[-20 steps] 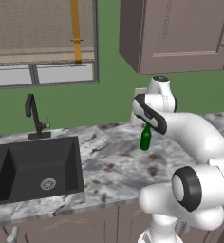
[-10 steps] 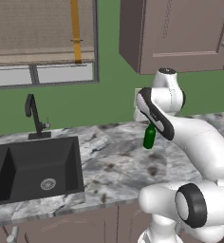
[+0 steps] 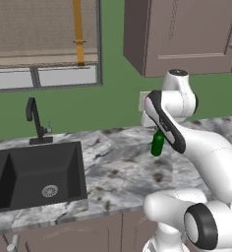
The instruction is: Move the drinks to the dining counter.
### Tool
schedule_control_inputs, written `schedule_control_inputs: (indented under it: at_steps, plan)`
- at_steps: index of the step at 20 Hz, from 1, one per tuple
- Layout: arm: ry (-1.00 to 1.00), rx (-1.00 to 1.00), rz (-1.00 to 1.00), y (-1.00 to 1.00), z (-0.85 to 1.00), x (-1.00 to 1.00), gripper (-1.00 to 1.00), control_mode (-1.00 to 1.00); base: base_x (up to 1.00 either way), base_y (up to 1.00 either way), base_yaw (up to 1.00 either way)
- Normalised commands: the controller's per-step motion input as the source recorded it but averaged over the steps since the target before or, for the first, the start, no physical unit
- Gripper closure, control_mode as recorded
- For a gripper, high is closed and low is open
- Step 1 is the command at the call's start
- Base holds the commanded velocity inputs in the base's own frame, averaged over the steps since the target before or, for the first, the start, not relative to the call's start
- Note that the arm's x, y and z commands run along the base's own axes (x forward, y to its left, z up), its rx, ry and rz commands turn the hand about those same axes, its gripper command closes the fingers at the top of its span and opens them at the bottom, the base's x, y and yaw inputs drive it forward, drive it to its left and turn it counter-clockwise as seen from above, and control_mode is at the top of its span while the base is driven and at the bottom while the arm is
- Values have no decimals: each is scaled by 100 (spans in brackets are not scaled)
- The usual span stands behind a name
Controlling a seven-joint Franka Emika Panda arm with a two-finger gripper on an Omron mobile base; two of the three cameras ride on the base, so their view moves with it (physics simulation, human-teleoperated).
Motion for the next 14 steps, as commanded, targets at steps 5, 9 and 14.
schedule_control_inputs:
  at_steps: [5, 9, 14]
  plan:
    - [0, 0, 0, 0, 19, 0, 100, -100, 0, 0, 0]
    - [0, 0, 0, 2, 5, -1, 100, -100, 0, 0, 0]
    - [0, 0, 0, 0, 0, 0, 100, 100, -51, 50, 4]
